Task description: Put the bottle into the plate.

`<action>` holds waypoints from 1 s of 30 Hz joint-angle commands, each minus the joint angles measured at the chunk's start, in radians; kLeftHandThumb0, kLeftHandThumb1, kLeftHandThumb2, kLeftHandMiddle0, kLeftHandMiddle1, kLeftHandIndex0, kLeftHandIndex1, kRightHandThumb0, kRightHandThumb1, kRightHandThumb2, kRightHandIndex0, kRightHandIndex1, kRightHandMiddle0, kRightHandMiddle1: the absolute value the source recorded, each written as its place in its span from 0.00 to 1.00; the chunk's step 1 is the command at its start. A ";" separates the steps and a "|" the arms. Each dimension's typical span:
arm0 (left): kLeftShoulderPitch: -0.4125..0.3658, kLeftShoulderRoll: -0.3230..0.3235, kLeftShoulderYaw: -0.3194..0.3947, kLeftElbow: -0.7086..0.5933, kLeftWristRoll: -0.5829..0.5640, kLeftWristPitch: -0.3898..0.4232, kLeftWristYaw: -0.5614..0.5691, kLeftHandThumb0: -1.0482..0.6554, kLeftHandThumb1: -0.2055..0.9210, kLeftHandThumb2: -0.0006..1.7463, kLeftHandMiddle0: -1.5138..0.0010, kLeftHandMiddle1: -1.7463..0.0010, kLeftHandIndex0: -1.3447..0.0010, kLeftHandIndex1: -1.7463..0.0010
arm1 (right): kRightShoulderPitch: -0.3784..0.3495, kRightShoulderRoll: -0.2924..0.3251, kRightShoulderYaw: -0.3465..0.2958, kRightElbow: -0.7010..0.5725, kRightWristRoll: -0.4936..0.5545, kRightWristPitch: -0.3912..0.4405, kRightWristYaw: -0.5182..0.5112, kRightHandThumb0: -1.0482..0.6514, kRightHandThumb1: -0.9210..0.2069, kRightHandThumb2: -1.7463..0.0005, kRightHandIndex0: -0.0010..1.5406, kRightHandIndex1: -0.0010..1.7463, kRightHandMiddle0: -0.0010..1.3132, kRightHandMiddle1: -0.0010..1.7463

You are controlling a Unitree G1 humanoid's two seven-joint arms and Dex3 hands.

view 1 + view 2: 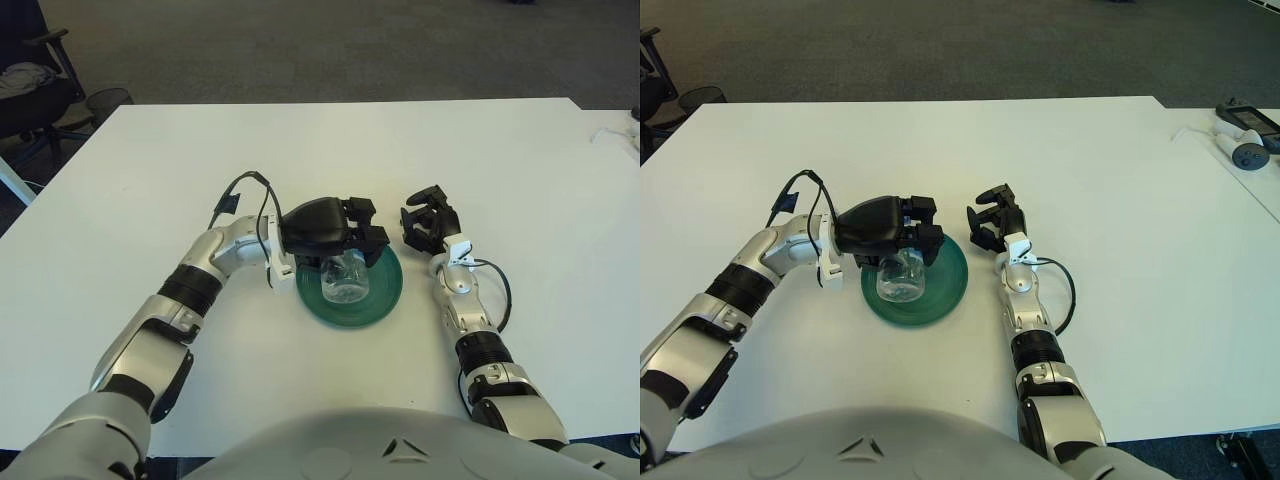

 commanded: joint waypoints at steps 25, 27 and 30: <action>-0.085 0.073 -0.066 0.076 0.178 0.050 0.173 0.10 1.00 0.52 0.85 0.99 1.00 0.71 | 0.043 0.003 -0.008 0.207 -0.006 0.169 -0.028 0.61 0.09 0.67 0.19 0.91 0.22 0.92; -0.082 0.068 -0.063 0.080 0.175 0.057 0.188 0.10 1.00 0.52 0.84 0.99 1.00 0.69 | 0.036 0.003 -0.012 0.219 -0.003 0.161 -0.029 0.61 0.09 0.67 0.19 0.91 0.22 0.92; -0.083 0.064 -0.062 0.089 0.172 0.061 0.208 0.11 1.00 0.53 0.82 0.98 1.00 0.67 | 0.034 0.004 -0.015 0.225 0.000 0.152 -0.026 0.61 0.08 0.67 0.18 0.91 0.21 0.92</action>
